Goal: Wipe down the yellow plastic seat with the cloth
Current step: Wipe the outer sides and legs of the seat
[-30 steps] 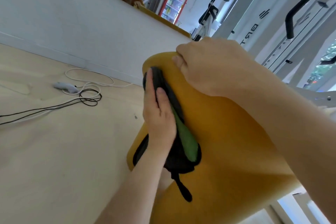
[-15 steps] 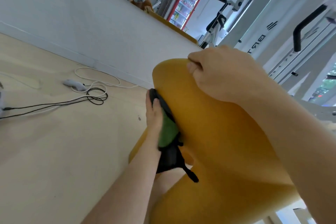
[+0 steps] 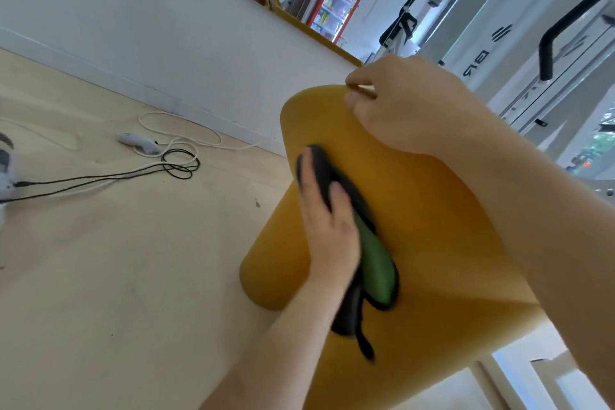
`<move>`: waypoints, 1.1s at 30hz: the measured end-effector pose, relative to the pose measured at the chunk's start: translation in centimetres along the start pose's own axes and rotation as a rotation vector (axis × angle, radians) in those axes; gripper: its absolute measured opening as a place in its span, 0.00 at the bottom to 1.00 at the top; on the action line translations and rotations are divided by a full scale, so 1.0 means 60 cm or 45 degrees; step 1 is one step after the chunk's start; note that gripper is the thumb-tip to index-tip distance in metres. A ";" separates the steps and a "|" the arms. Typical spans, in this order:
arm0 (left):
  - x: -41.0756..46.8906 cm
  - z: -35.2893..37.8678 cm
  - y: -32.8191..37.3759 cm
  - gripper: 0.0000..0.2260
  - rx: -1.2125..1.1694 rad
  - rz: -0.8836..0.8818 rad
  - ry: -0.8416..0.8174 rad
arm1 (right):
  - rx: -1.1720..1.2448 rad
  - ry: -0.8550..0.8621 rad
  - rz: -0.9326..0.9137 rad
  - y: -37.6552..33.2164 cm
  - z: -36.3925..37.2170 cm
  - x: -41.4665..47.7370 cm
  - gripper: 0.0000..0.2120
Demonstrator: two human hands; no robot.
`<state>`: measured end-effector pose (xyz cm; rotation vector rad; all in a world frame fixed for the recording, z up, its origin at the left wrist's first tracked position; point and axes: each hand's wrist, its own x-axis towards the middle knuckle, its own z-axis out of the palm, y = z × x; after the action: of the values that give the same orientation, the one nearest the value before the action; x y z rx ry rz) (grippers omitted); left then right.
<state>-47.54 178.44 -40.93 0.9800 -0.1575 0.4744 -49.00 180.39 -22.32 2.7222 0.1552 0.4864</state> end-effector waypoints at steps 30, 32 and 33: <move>-0.183 0.050 -0.034 0.37 0.537 -0.129 -0.363 | -0.156 0.381 0.203 0.079 0.048 -0.113 0.20; -0.156 0.029 -0.033 0.39 0.418 -0.176 -0.327 | -0.155 0.338 0.161 0.085 0.045 -0.116 0.22; -0.135 0.022 -0.031 0.40 0.366 -0.223 -0.236 | -0.153 0.331 0.155 0.085 0.045 -0.117 0.22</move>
<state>-53.76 173.93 -44.32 1.3084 -0.1711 0.2476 -54.35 173.54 -24.97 2.5517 0.0263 0.8565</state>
